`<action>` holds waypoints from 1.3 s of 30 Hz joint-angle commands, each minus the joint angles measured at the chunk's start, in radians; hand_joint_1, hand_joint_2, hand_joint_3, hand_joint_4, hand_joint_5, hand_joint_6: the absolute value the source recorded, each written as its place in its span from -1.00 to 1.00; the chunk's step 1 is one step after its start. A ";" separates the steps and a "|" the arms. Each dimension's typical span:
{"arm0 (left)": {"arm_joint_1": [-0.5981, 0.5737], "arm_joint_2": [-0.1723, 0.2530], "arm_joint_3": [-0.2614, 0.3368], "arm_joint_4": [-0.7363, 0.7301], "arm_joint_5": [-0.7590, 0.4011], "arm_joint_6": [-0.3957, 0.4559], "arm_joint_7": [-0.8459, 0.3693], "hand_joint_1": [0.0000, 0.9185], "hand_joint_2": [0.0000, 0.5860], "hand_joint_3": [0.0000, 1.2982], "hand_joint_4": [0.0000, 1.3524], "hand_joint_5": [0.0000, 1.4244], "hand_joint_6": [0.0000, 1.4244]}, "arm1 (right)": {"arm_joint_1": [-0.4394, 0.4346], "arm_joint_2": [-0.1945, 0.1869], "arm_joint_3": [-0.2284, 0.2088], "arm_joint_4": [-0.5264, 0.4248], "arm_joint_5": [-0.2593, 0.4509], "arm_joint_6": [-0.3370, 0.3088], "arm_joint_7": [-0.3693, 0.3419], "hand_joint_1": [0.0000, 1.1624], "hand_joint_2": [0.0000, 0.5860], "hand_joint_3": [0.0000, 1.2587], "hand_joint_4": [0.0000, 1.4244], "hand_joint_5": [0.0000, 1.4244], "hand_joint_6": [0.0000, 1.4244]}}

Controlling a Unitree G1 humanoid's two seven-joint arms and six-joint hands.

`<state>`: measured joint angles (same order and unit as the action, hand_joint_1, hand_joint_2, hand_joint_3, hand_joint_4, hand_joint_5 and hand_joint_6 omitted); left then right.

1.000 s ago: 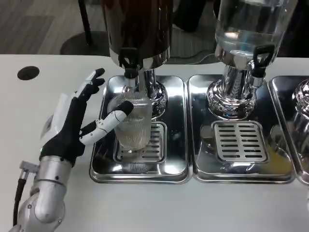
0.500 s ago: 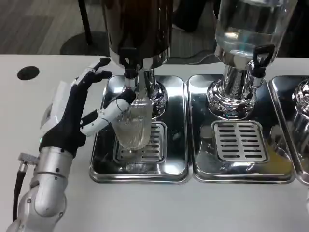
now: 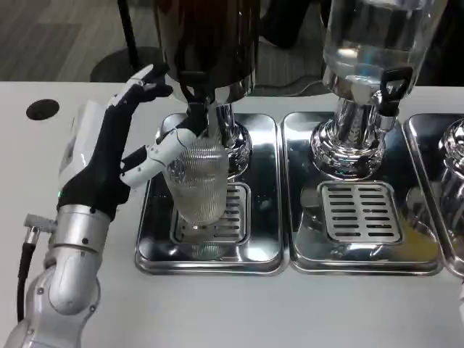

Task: Grasp the cup under the faucet to collect the drink, then remove the cup.

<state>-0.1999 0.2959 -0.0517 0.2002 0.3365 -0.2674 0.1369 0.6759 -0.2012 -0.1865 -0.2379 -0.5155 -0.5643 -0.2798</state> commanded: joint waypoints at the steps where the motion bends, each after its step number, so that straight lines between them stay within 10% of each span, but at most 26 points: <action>1: 0.009 -0.012 0.002 -0.061 -0.007 0.027 -0.016 -0.63 -0.81 -0.68 -0.57 -0.69 -0.89 | 0.008 0.003 -0.003 0.007 0.006 -0.021 -0.009 -0.24 0.92 -0.67 -0.87 -0.90 -1.00; 39: 0.038 -0.052 -0.015 -0.204 0.034 0.060 -0.032 -0.62 -0.75 -0.37 -0.29 -0.59 -0.87 | 0.018 0.005 -0.010 0.007 0.012 -0.037 -0.007 -0.24 0.93 -0.67 -0.87 -0.88 -1.00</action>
<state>-0.1695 0.2483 -0.0631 0.0026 0.3635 -0.2102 0.1043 0.6953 -0.1977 -0.1897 -0.2379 -0.5116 -0.5881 -0.2798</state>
